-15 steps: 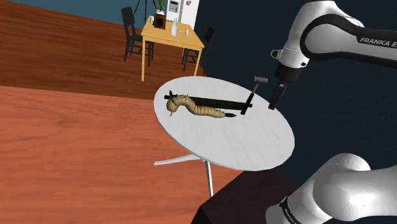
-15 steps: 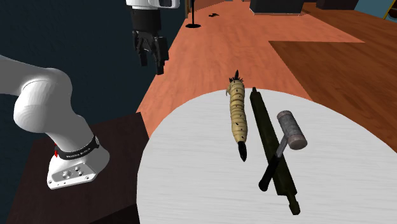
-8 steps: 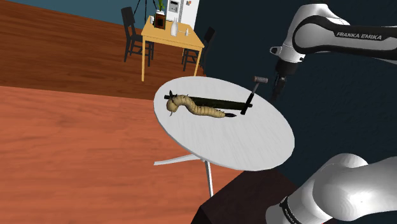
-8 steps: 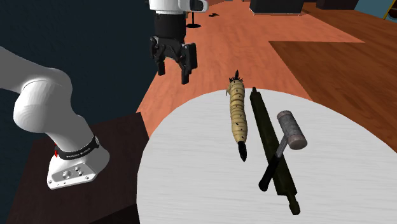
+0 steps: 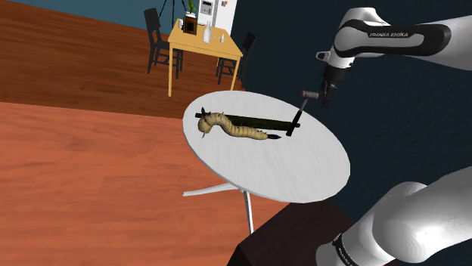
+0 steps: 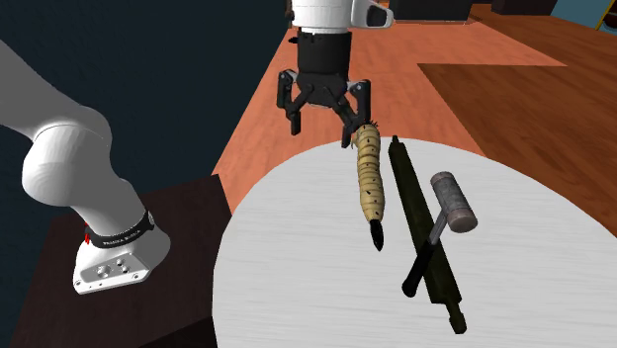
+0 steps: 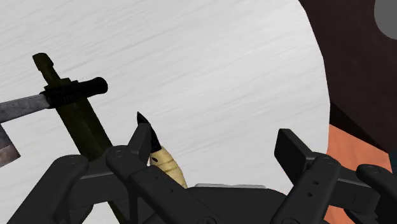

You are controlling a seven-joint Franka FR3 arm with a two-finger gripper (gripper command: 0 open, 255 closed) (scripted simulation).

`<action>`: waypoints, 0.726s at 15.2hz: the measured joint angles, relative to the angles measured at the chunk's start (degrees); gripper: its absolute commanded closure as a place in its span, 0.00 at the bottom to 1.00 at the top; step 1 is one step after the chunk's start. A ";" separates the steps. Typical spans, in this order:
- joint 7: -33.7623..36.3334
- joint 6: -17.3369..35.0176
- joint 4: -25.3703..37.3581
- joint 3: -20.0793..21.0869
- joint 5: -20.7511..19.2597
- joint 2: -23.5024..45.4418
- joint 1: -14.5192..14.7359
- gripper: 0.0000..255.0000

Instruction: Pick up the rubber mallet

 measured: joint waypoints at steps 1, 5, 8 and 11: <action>-2.24 0.44 2.26 -0.92 0.64 2.48 0.19 0.00; -11.56 1.72 9.98 -4.24 3.50 10.90 -0.02 0.00; -18.85 1.58 18.06 -6.00 7.18 18.85 -0.97 0.00; -25.53 1.23 25.55 -6.76 10.87 26.13 -2.86 0.00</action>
